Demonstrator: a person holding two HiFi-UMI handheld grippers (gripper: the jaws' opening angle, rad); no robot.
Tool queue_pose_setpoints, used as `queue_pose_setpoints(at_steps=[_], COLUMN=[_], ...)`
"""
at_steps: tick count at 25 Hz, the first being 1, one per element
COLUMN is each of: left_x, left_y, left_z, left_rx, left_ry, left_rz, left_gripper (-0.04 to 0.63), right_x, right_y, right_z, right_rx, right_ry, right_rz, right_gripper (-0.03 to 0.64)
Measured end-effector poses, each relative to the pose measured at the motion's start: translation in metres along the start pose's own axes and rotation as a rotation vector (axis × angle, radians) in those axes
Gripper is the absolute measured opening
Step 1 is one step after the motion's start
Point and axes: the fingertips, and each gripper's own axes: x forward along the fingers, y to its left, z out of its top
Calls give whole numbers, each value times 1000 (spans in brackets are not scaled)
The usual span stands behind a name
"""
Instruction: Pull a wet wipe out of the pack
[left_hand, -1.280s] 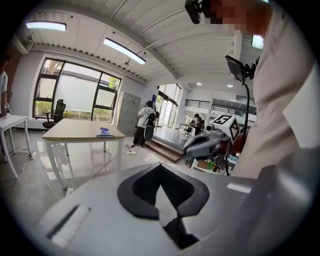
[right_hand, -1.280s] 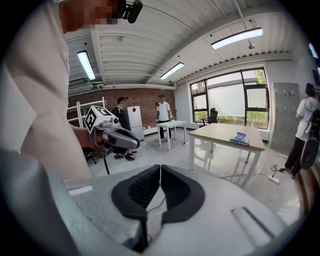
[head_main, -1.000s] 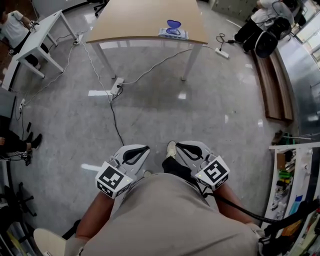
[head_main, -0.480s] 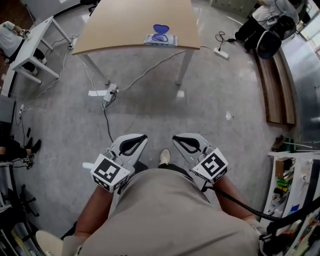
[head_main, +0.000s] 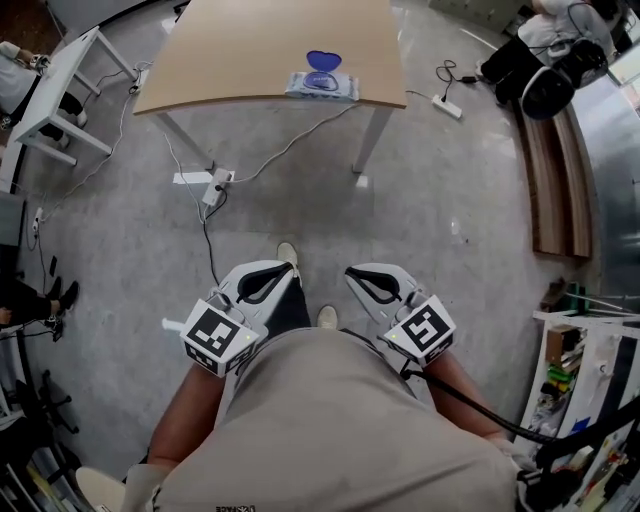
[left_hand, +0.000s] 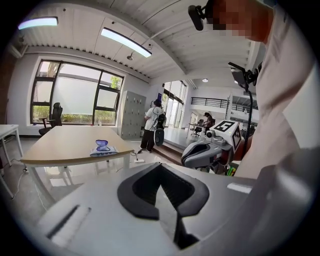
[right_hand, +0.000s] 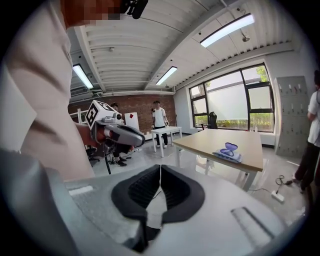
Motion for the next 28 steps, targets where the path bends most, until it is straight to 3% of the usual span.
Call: queue_pose_setpoints(at_steps=[12,18,28], left_x=[81,90,150], left_y=[159,229,290], left_z=[63,72,85], left_rx=[88,93,66], left_ry=[-19,-12,3], left_rz=[-116,-159,-157], left_gripper=[6,6,6], right_x=[108,170,200], right_y=[-130,-167,-249], right_z=[68,97,103], right_rx=[23,5,16], right_ry=[36,51,84], right_rz=[-106,-133,-147], right_gripper=[6,6,6])
